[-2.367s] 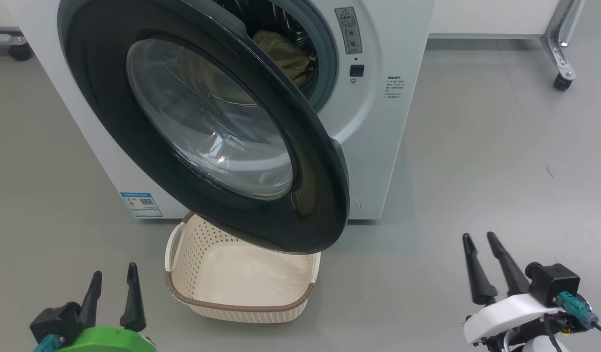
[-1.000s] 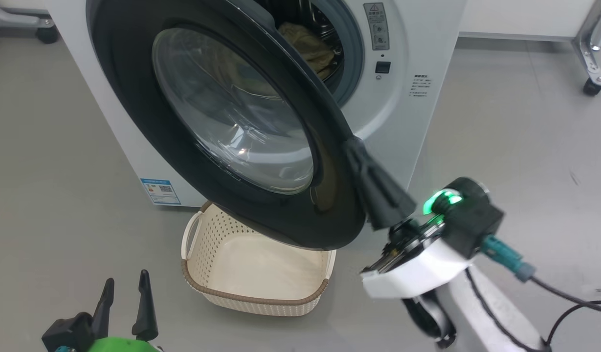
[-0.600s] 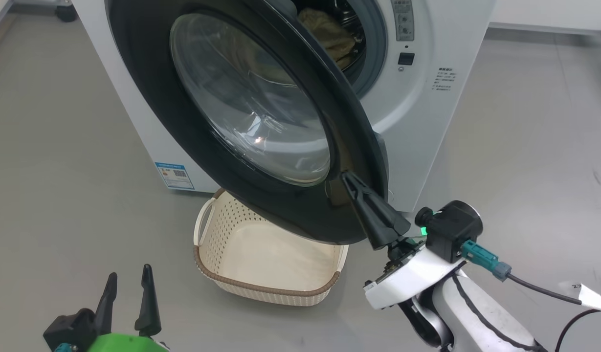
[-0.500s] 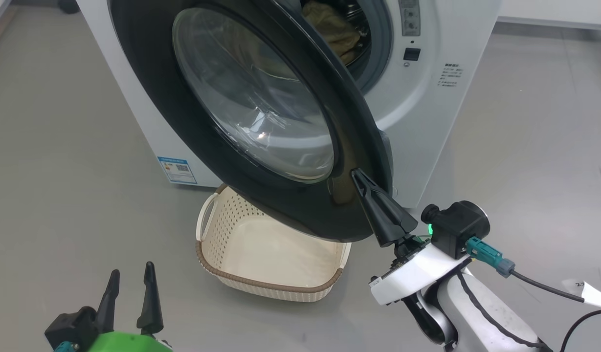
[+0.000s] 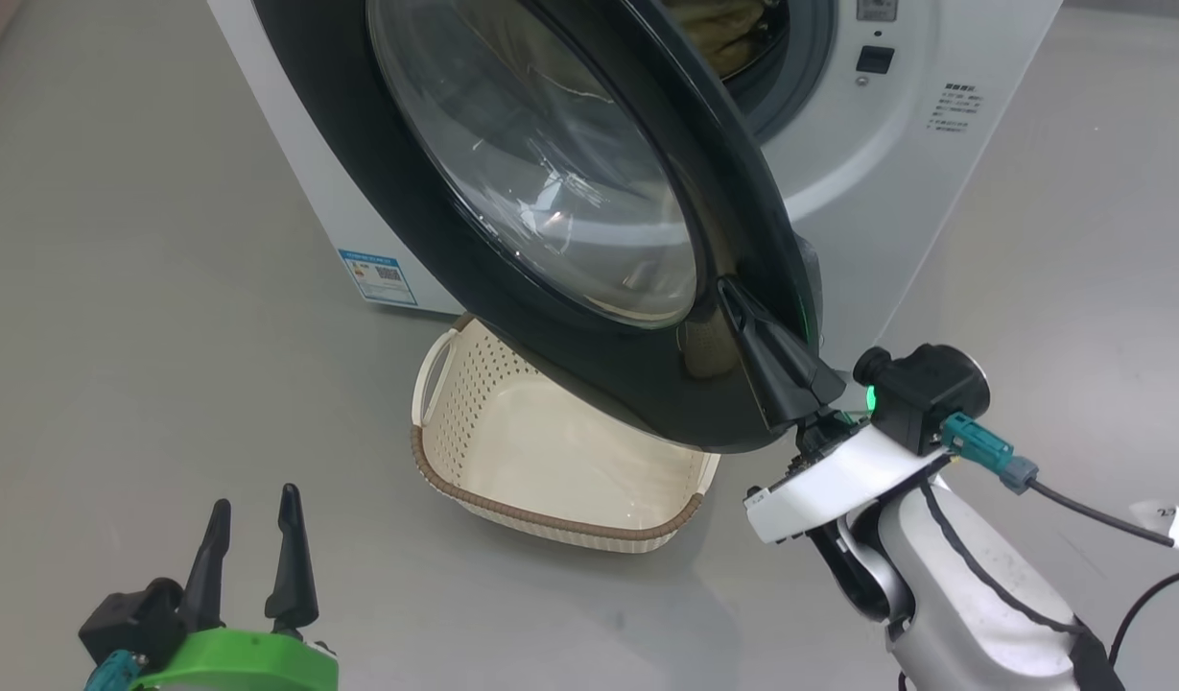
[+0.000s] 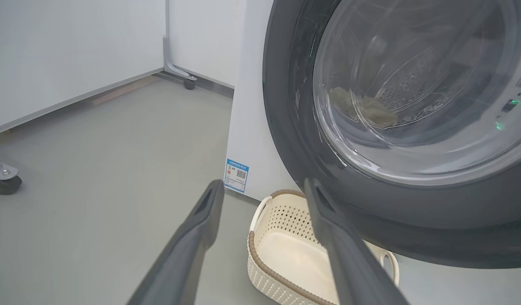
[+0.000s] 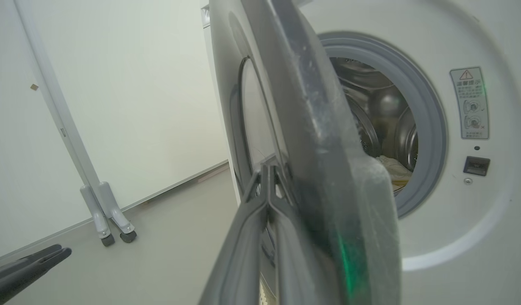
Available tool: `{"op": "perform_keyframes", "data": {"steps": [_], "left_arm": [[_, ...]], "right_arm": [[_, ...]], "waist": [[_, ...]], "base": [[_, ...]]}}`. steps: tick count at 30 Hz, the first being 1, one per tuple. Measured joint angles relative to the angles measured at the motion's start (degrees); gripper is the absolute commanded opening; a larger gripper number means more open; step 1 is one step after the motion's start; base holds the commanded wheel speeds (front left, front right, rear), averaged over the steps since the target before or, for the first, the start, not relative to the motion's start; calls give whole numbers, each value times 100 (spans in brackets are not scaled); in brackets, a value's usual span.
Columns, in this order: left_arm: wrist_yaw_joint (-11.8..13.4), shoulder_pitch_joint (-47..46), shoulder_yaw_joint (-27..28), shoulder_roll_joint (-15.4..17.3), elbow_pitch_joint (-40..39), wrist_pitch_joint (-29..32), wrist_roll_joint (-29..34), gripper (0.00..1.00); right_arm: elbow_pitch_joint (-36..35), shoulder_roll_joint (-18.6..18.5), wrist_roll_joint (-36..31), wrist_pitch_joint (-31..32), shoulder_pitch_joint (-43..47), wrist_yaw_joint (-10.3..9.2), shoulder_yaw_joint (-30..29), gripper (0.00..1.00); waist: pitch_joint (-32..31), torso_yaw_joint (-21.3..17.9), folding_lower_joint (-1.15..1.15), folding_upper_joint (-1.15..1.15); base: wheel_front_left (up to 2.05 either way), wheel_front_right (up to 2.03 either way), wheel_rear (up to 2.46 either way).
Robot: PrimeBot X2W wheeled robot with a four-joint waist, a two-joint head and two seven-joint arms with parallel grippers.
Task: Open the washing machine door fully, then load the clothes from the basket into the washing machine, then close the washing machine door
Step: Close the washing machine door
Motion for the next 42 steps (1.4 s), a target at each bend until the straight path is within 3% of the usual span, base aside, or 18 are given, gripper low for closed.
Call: {"op": "perform_keyframes", "data": {"steps": [26, 42], "left_arm": [[-44, -305, -64, -21, -211, 0, -74, 100], [-51, -862, -337, -34, -434, 0, -294, 100]], "right_arm": [[-22, -55, -1, 0, -635, 2, -478, 0], [-38, -311, -98, 0, -1661, 27, -998, 0]], "waist": [[649, -309, 0, 0], [1498, -206, 0, 0]], "base": [[0, 0, 0], [0, 0, 0]]}}
